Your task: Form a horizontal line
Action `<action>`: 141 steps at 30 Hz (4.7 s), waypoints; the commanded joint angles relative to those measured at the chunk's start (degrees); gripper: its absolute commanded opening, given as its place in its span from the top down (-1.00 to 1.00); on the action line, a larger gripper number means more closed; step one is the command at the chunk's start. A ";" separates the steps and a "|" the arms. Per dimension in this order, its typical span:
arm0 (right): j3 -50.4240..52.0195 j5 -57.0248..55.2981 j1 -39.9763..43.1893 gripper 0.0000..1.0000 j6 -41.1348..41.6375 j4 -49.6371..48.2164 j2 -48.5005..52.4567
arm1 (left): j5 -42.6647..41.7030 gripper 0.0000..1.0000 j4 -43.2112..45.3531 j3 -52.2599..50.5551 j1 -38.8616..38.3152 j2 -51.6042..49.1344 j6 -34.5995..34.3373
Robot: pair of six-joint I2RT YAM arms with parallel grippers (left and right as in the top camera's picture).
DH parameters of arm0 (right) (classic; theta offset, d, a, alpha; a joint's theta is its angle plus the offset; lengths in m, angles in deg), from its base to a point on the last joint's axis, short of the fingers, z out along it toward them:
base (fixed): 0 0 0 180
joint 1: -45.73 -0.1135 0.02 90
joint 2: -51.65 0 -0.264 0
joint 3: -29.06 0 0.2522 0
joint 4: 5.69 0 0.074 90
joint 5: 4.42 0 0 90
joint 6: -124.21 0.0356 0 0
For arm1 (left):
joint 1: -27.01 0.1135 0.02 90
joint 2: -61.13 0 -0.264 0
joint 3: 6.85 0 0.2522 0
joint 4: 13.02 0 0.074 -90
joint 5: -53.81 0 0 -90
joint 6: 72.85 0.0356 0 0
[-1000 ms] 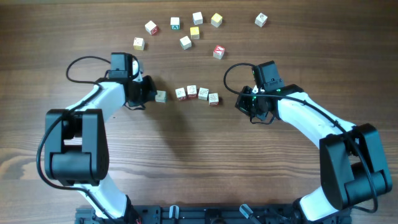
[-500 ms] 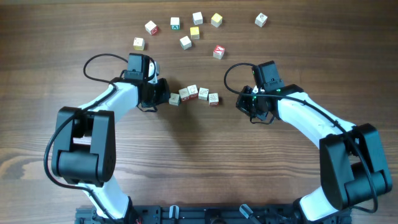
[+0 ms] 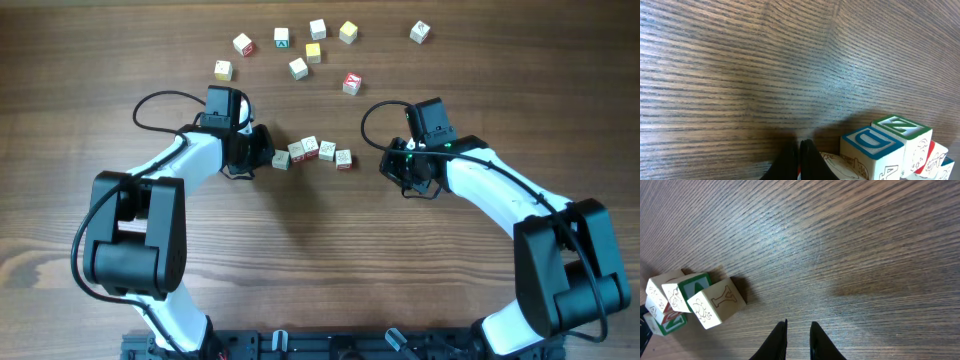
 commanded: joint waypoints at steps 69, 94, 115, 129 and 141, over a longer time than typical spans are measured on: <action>-33.40 8.22 -3.80 0.91 -22.29 -1.84 19.37 | 3.61 0.92 -9.79 21.81 15.85 -3.85 -1.05; -39.12 4.31 -13.84 0.91 -16.35 0.87 29.24 | 13.81 0.92 -28.20 31.28 15.85 -3.26 2.45; -39.12 8.07 -14.36 0.91 -15.91 6.91 29.22 | 13.81 0.91 -28.61 30.53 15.85 -3.26 2.45; -39.32 7.91 -14.32 0.91 -17.59 5.60 27.93 | 13.75 0.92 -32.63 30.45 15.54 -3.34 2.45; -39.32 3.69 -13.57 0.91 -20.92 4.02 25.90 | 4.81 0.92 -45.97 27.19 12.07 -3.34 2.49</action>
